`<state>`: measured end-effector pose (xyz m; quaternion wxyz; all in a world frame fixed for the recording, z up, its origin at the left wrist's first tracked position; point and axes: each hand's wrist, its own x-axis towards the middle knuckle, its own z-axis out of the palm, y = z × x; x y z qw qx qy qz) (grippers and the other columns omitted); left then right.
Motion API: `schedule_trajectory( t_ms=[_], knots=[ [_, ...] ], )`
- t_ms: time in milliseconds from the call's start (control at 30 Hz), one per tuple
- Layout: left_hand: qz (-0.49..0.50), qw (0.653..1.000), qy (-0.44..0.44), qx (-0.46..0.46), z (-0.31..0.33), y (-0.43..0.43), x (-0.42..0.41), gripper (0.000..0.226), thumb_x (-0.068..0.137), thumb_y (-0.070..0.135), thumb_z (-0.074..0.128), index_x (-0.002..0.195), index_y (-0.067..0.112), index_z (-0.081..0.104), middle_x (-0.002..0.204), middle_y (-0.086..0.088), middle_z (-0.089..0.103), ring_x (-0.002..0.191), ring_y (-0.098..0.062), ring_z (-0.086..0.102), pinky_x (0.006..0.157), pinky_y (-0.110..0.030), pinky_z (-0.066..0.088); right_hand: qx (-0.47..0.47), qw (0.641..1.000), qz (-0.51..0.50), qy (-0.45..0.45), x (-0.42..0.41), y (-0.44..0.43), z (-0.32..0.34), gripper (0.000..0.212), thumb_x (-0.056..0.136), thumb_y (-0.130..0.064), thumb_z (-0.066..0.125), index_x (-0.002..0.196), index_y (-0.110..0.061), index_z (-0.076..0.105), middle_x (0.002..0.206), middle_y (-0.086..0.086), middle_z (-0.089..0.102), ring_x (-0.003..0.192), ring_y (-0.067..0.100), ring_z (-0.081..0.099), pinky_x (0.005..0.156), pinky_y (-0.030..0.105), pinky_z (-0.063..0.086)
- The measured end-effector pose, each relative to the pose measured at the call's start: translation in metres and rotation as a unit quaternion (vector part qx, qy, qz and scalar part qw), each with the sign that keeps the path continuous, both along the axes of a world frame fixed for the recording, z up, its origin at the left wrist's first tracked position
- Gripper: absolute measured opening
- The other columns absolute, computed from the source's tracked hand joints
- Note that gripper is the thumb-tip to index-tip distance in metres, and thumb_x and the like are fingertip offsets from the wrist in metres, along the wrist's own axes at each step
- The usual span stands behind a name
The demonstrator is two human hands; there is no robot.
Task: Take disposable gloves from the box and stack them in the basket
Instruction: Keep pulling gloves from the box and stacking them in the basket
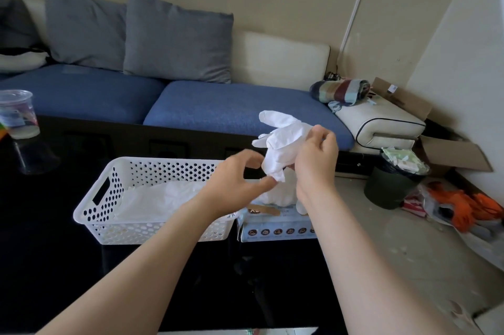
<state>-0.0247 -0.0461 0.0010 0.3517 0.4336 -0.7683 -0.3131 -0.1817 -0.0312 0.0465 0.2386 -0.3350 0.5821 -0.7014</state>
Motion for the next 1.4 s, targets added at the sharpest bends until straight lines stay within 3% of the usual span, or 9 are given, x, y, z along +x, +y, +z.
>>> schedule_trajectory(
  t_ms=[133, 333, 567, 667, 767, 900, 1033, 1200, 1400],
  knots=[
    [0.021, 0.989, 0.145, 0.006, 0.014, 0.01, 0.01, 0.057, 0.079, 0.045, 0.089, 0.121, 0.027, 0.054, 0.098, 0.009, 0.078, 0.095, -0.001, 0.072, 0.08, -0.028, 0.059, 0.036, 0.993, 0.053, -0.094, 0.016, -0.003, 0.0, 0.02, 0.114, -0.031, 0.039, 0.109, -0.024, 0.058, 0.12, 0.005, 0.066, 0.112, 0.029, 0.069, 0.09, 0.049, 0.063],
    [0.104, 0.979, 0.155, -0.079, 0.02, 0.005, 0.028, 0.012, 0.103, 0.032, 0.065, 0.095, 0.023, 0.062, 0.084, 0.007, 0.072, 0.075, -0.006, 0.068, 0.066, -0.023, 0.051, 0.064, 0.973, 0.134, -0.176, 0.038, 0.006, 0.01, 0.037, 0.104, 0.0, 0.038, 0.129, -0.02, 0.055, 0.123, 0.02, 0.069, 0.078, 0.036, 0.081, 0.058, 0.033, 0.063],
    [0.197, 0.962, 0.151, -0.116, 0.019, -0.003, 0.053, 0.05, 0.11, 0.037, 0.051, 0.07, 0.008, 0.045, 0.065, 0.007, 0.046, 0.058, -0.007, 0.037, 0.055, -0.021, 0.03, 0.264, 0.93, 0.254, -0.004, 0.057, 0.016, 0.019, 0.035, 0.099, -0.021, 0.034, 0.11, -0.006, 0.064, 0.082, 0.018, 0.08, 0.073, 0.036, 0.08, 0.061, 0.034, 0.06],
    [0.196, 0.964, 0.15, -0.098, 0.02, -0.003, 0.06, 0.052, 0.109, 0.039, 0.052, 0.071, 0.003, 0.044, 0.06, 0.002, 0.04, 0.056, -0.009, 0.032, 0.053, -0.027, 0.029, 0.253, 0.931, 0.191, 0.179, 0.061, 0.018, 0.014, 0.027, 0.092, -0.027, 0.052, 0.089, -0.006, 0.068, 0.073, 0.006, 0.079, 0.068, 0.026, 0.074, 0.071, 0.038, 0.063],
    [0.168, 0.972, 0.147, -0.076, 0.021, -0.002, 0.066, 0.041, 0.106, 0.035, 0.056, 0.077, 0.005, 0.058, 0.066, -0.011, 0.055, 0.059, -0.011, 0.042, 0.057, -0.035, 0.037, 0.16, 0.916, 0.13, 0.345, 0.065, 0.014, 0.006, 0.025, 0.083, -0.027, 0.068, 0.107, -0.027, 0.076, 0.1, -0.008, 0.072, 0.094, 0.011, 0.064, 0.081, 0.026, 0.054],
    [0.118, 0.979, 0.166, -0.031, 0.023, -0.001, 0.073, 0.024, 0.099, 0.028, 0.056, 0.084, 0.018, 0.072, 0.08, -0.008, 0.072, 0.077, -0.029, 0.066, 0.069, -0.048, 0.055, 0.036, 0.885, 0.256, 0.388, 0.07, 0.004, -0.006, 0.057, 0.091, -0.011, 0.07, 0.143, -0.034, 0.063, 0.127, -0.013, 0.065, 0.111, 0.001, 0.062, 0.089, 0.009, 0.046],
    [0.135, 0.974, 0.178, -0.024, 0.026, -0.001, 0.076, 0.034, 0.098, 0.031, 0.049, 0.083, 0.006, 0.067, 0.078, -0.015, 0.065, 0.071, -0.028, 0.056, 0.063, -0.045, 0.046, 0.012, 0.89, 0.215, 0.402, 0.07, -0.002, -0.01, 0.012, 0.095, -0.022, 0.071, 0.096, -0.027, 0.082, 0.083, -0.015, 0.077, 0.081, 0.002, 0.069, 0.063, 0.015, 0.049],
    [0.198, 0.953, 0.226, 0.035, 0.026, -0.005, 0.081, 0.029, 0.1, 0.023, 0.052, 0.087, 0.001, 0.066, 0.075, -0.005, 0.057, 0.069, -0.016, 0.049, 0.062, -0.038, 0.043, 0.018, 0.916, 0.143, 0.375, 0.067, -0.001, -0.003, 0.02, 0.088, -0.029, 0.077, 0.071, -0.02, 0.077, 0.061, -0.012, 0.071, 0.064, 0.005, 0.066, 0.056, 0.012, 0.041],
    [0.232, 0.93, 0.27, 0.095, 0.028, -0.007, 0.082, 0.022, 0.099, 0.013, 0.041, 0.091, 0.006, 0.06, 0.081, -0.004, 0.055, 0.076, -0.019, 0.05, 0.066, -0.036, 0.042, 0.13, 0.885, 0.274, 0.352, 0.061, 0.007, 0.002, 0.039, 0.086, -0.039, 0.084, 0.06, -0.017, 0.065, 0.047, -0.01, 0.051, 0.046, 0.006, 0.042, 0.05, 0.019, 0.034]
  ],
)
